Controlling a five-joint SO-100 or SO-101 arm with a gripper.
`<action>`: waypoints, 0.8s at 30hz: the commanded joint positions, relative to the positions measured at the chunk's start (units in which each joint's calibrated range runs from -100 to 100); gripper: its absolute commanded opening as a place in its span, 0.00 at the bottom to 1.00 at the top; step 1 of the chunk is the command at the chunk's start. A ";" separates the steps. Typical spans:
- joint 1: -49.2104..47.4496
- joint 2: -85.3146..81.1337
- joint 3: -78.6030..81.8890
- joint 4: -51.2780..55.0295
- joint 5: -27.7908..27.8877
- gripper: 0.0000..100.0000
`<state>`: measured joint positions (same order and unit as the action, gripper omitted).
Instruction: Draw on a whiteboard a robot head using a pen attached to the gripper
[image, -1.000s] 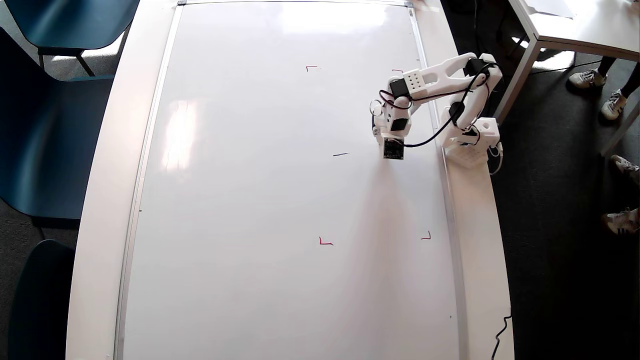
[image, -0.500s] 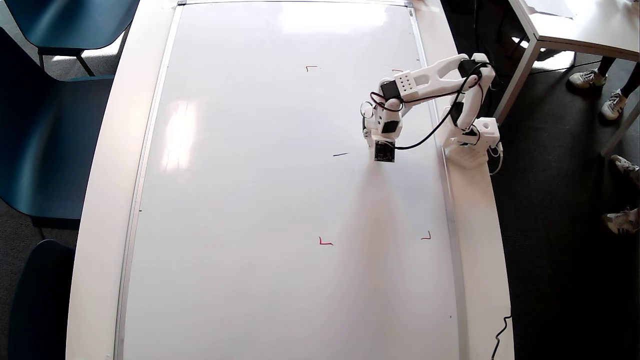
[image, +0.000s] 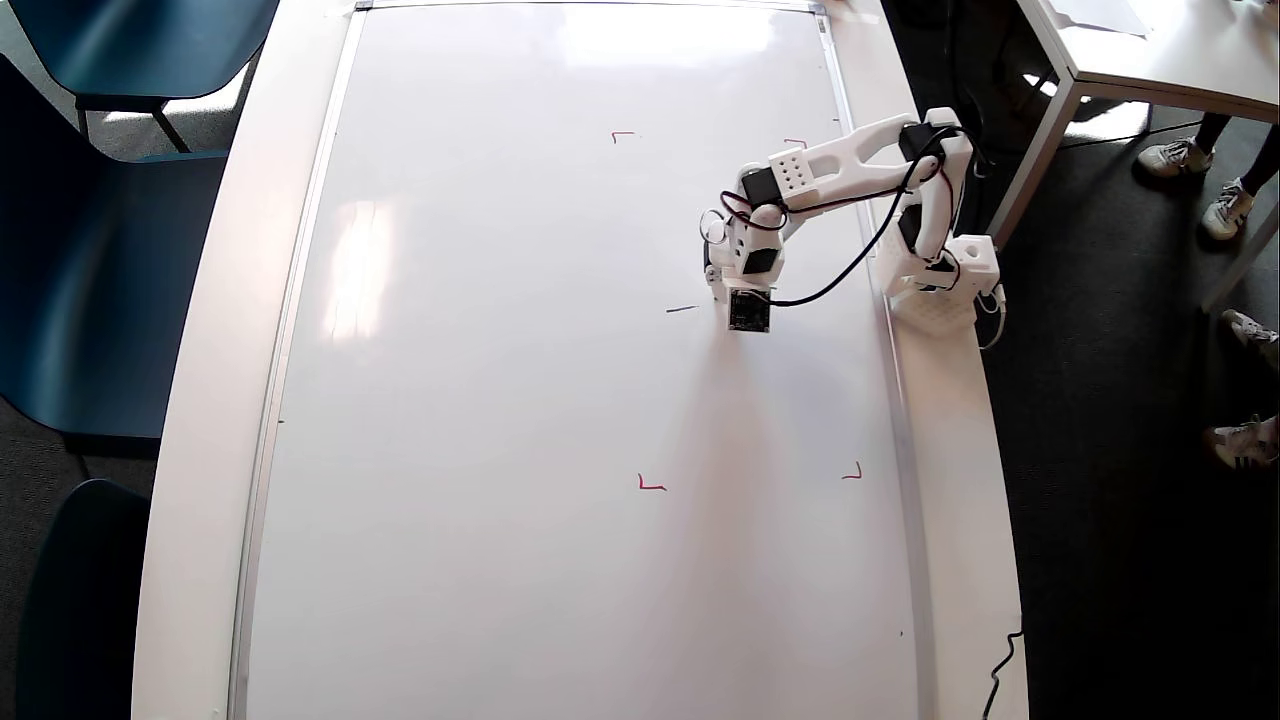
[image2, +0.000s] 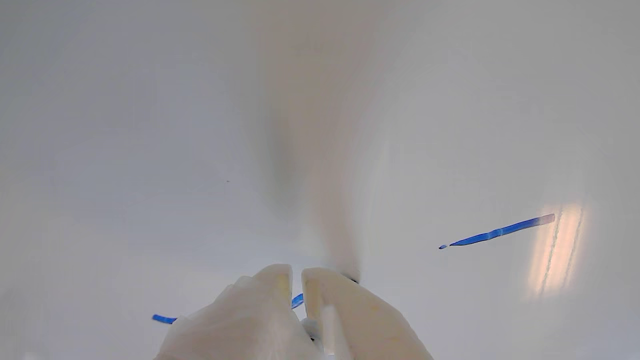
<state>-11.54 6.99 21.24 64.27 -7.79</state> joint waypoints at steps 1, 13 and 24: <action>-0.43 3.37 -2.68 -0.42 0.13 0.01; -2.20 7.98 -9.12 -0.16 0.18 0.01; -1.61 12.26 -15.30 0.37 0.23 0.01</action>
<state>-13.27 17.32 7.45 64.36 -7.64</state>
